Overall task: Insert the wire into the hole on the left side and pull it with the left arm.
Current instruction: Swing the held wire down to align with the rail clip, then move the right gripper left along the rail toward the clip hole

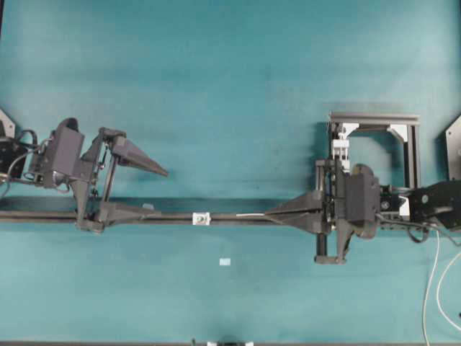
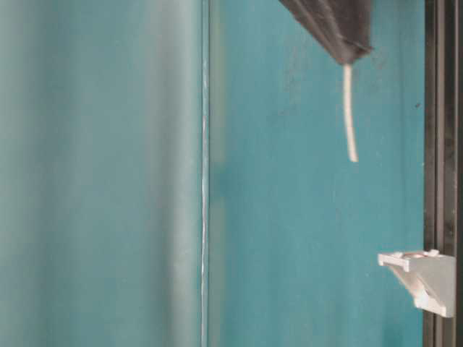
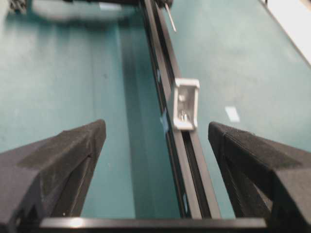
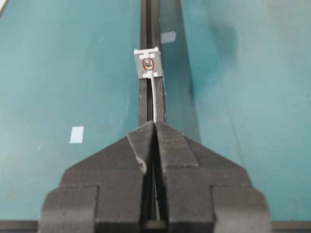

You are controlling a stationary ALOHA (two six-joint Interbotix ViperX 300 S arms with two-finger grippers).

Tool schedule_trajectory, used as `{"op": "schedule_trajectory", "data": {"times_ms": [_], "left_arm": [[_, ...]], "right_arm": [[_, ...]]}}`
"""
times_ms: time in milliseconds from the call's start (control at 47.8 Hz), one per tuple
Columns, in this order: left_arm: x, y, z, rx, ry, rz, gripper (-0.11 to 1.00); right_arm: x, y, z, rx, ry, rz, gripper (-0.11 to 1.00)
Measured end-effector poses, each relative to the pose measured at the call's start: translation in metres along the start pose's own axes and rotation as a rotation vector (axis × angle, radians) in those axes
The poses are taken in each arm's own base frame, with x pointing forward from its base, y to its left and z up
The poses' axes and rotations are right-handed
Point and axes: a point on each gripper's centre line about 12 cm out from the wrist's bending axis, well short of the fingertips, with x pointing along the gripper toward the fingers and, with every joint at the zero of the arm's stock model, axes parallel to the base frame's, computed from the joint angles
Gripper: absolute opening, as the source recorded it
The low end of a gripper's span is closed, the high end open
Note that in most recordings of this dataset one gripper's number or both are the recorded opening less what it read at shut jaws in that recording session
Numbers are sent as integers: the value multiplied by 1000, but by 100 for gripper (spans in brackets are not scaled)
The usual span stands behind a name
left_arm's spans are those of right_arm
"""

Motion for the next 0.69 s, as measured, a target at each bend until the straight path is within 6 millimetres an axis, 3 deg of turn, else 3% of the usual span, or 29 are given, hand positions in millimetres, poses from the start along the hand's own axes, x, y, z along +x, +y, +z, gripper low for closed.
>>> {"op": "schedule_trajectory", "data": {"times_ms": [314, 691], "left_arm": [[14, -6, -19, 10, 44, -18, 77], [16, -8, -22, 13, 49, -28, 77]], "right_arm": [[4, 2, -4, -4, 6, 0, -2], [13, 3, -15, -19, 18, -6, -2]]}}
